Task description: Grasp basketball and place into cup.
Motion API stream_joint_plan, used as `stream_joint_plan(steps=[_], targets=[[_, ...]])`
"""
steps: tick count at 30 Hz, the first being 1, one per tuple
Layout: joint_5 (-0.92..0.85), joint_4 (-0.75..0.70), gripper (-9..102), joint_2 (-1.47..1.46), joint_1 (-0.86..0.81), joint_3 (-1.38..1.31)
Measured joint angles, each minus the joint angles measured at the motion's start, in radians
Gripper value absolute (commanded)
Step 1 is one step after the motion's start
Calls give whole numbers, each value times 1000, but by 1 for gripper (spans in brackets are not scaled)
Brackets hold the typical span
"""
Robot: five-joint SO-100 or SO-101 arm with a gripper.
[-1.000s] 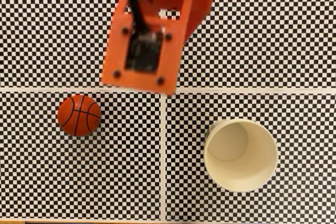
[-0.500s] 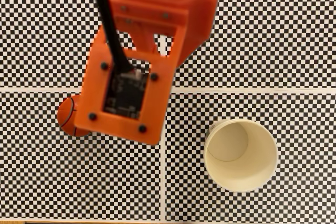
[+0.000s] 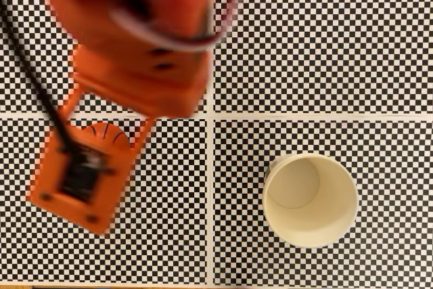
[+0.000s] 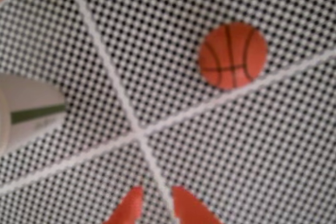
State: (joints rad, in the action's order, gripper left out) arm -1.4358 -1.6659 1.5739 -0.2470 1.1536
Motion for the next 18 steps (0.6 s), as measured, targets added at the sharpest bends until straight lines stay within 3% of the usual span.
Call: stream_joint_plan(steps=[10,18], targets=[[-8,-5,0,-178,-101,-135],[43,-9,4,-405,-94,-411]])
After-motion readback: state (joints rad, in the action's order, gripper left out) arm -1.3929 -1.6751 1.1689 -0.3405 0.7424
